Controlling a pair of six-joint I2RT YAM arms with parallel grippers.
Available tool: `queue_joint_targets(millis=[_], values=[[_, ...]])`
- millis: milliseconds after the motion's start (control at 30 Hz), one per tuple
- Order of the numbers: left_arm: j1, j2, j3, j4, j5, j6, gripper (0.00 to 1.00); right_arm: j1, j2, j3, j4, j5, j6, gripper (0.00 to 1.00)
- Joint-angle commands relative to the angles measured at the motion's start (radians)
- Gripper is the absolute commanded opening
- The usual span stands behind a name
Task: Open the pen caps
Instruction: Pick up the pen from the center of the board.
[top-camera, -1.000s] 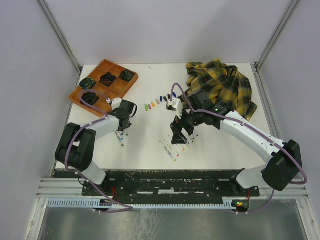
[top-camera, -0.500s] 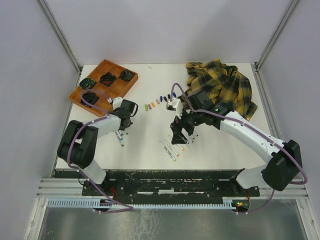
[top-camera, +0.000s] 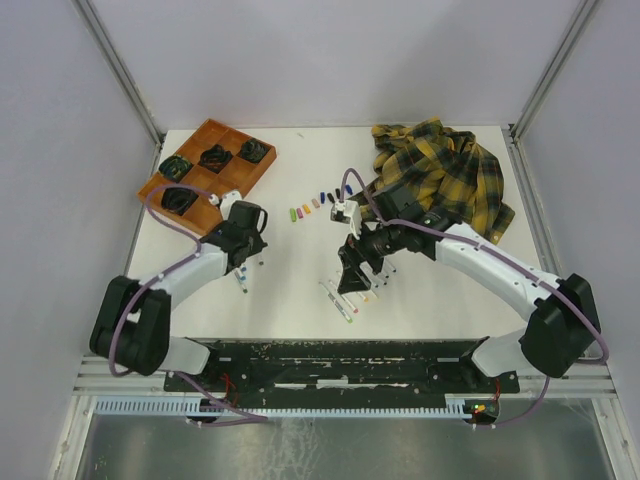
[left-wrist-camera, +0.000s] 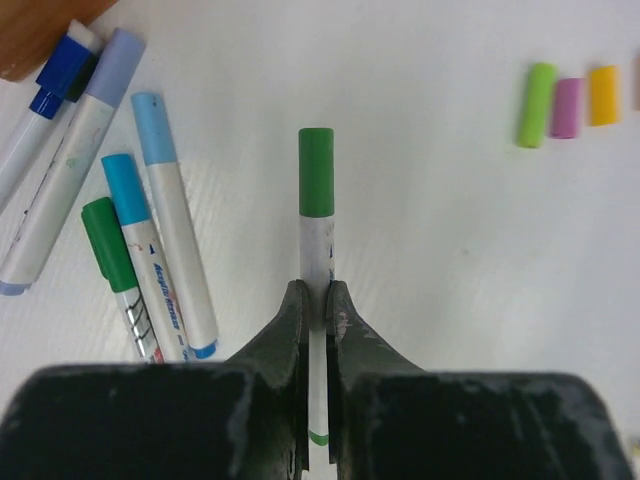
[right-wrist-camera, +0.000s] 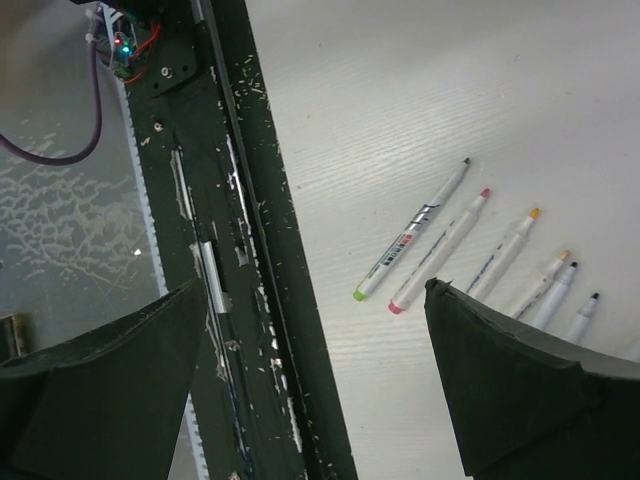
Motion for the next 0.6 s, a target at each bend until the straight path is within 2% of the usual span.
queue_joint_targets(millis=[0, 200, 300, 400, 567], values=[[-0.029, -0.171, -0.053, 0.112, 0.070, 0.001, 0.03, 0.001, 0.000, -0.076, 0.189, -0.130, 0.145, 0.97], [-0.075, -0.367, -0.215, 0.350, 0.274, -0.055, 0.03, -0.004, -0.030, -0.286, 0.705, -0.225, 0.480, 0.97], [-0.144, -0.463, -0.291, 0.513, 0.306, -0.097, 0.03, -0.017, -0.022, -0.365, 0.908, -0.236, 0.612, 0.97], [-0.214, -0.520, -0.365, 0.671, 0.307, -0.144, 0.03, -0.033, -0.024, -0.406, 1.030, -0.234, 0.693, 0.97], [-0.326, -0.538, -0.434, 0.883, 0.242, -0.210, 0.03, -0.053, -0.037, -0.441, 1.138, -0.232, 0.774, 0.97]])
